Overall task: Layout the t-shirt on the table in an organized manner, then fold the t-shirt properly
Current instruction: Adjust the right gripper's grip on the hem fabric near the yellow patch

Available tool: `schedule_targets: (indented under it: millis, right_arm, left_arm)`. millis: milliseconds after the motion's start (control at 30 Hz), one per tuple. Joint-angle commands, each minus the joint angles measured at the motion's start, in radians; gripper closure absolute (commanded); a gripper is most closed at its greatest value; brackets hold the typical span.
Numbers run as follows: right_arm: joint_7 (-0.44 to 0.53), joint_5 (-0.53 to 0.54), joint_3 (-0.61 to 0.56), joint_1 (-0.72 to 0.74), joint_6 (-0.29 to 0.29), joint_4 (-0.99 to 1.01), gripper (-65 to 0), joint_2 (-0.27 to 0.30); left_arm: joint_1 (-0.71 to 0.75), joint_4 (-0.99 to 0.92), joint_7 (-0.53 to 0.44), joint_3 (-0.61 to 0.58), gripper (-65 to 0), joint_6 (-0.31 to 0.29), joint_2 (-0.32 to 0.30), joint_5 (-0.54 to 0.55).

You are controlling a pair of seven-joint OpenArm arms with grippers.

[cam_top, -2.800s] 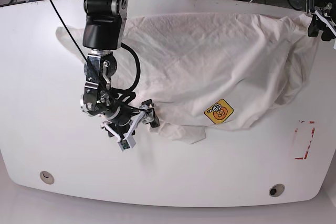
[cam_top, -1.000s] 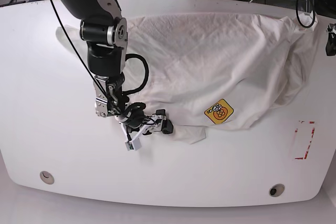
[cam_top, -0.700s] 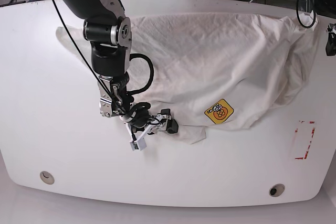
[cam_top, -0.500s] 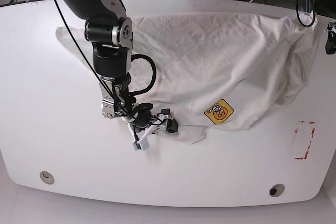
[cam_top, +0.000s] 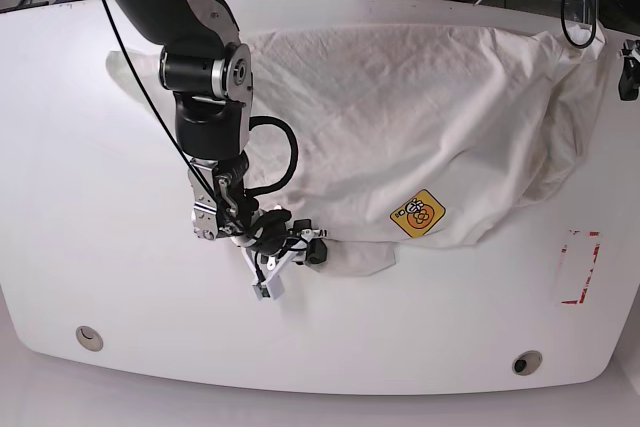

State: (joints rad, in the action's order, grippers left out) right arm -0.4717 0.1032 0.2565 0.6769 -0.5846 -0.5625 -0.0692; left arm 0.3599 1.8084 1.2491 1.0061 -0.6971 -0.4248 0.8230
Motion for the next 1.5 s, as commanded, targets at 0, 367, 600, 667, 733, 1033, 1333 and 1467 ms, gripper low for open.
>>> schedule_targets:
  millis: [0, 367, 600, 667, 733, 1033, 1333, 1467]
  right_arm:
    - [0.023, 0.017, -0.001, 0.042, -0.011, -0.017, -17.0, -0.001]
    - [0.000, 0.016, -0.006, 0.045, -0.018, -0.015, 0.0, -0.001]
    - [-0.006, 0.016, -0.006, 0.043, -0.019, -0.017, 0.0, 0.001]
    - [-0.006, 0.016, -0.006, 0.042, -0.018, -0.020, 0.0, 0.001]
    - [-0.003, 0.016, -0.004, 0.042, -0.013, -0.020, -0.3, 0.001]
    - [-0.002, 0.011, -0.001, 0.037, -0.011, -0.020, -25.4, 0.001]
    - [-0.002, 0.011, -0.001, 0.037, -0.011, -0.015, -13.2, 0.002]
    - [-0.002, 0.011, -0.003, 0.036, -0.011, -0.014, -6.2, 0.002]
  left_arm:
    - [0.000, 0.017, -0.015, 0.006, -37.9, -0.001, -0.024, 0.009]
    - [-0.002, 0.017, -0.015, 0.004, -37.9, -0.001, -0.024, 0.009]
    - [-0.002, 0.017, -0.015, 0.004, -37.9, -0.001, -0.024, 0.008]
    - [-0.002, 0.017, -0.015, 0.004, -37.9, -0.001, -0.024, 0.008]
    - [-0.002, 0.017, -0.015, 0.004, -37.9, -0.001, -0.024, 0.008]
    - [-0.002, 0.017, -0.015, 0.004, -37.9, -0.001, -0.024, 0.008]
    - [-0.002, 0.017, -0.015, 0.004, -37.9, -0.001, -0.024, 0.008]
    - [-0.002, 0.017, -0.015, 0.004, -37.9, -0.001, -0.024, 0.008]
